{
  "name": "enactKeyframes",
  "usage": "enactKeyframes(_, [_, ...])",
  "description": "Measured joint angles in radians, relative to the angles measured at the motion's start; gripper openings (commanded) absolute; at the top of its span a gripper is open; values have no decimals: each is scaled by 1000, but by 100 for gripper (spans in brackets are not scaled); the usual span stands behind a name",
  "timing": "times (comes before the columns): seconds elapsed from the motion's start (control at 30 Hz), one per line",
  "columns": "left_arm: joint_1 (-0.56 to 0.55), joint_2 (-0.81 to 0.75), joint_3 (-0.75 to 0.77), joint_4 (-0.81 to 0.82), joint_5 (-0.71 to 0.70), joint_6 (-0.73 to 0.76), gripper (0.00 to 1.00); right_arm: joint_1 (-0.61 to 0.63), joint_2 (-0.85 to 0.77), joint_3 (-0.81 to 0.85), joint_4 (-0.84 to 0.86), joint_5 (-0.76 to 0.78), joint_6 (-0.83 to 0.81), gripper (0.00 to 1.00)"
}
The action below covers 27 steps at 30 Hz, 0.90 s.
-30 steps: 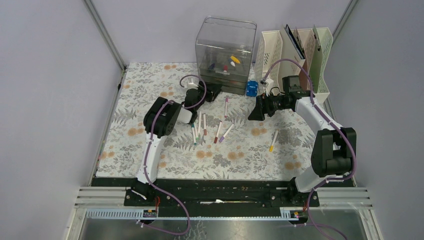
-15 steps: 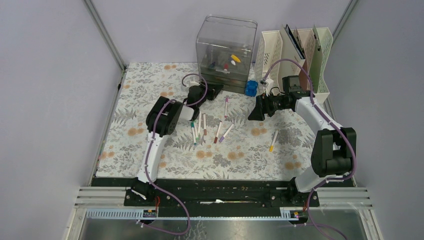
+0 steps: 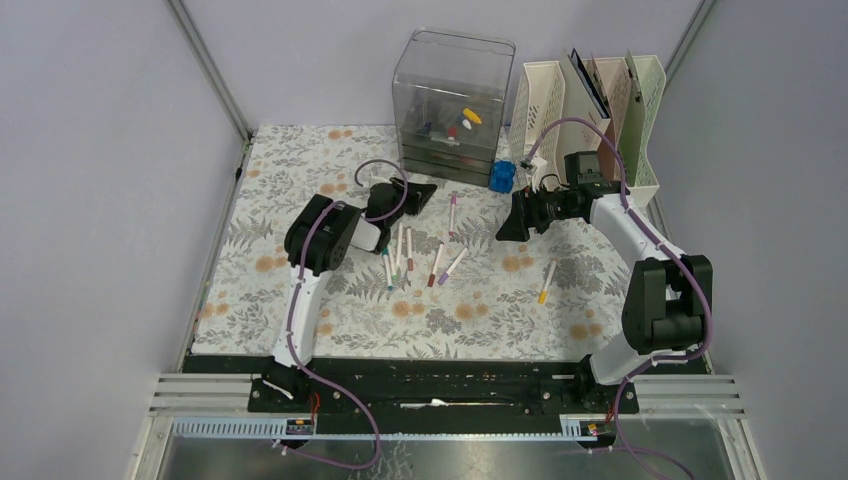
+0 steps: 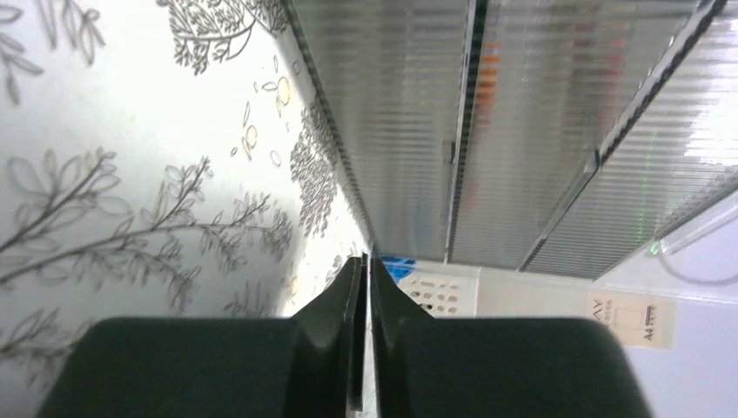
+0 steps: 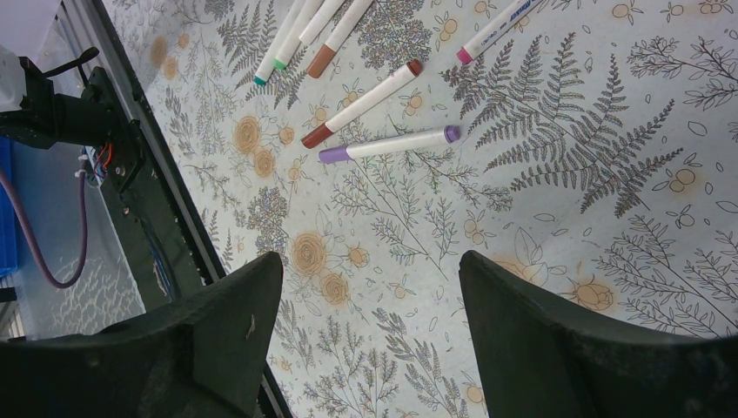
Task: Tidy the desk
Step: Open the drawer in the storage box.
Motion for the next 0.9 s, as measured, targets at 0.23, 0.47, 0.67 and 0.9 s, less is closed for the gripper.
enactKeyframes(0.23, [1,-16,-16,20,21,12,39,0,7,0,0,0,0,81])
enactKeyframes(0.47, [2,20,137,5,51,12,43,0,11,0,1,0,0,81])
enactKeyframes(0.67, [2,84,216,-10,66,10,46,0,11,0,3,0,0,81])
enactKeyframes(0.9, [0,127,264,-62,86,1,54,0,18,0,4,0,0,81])
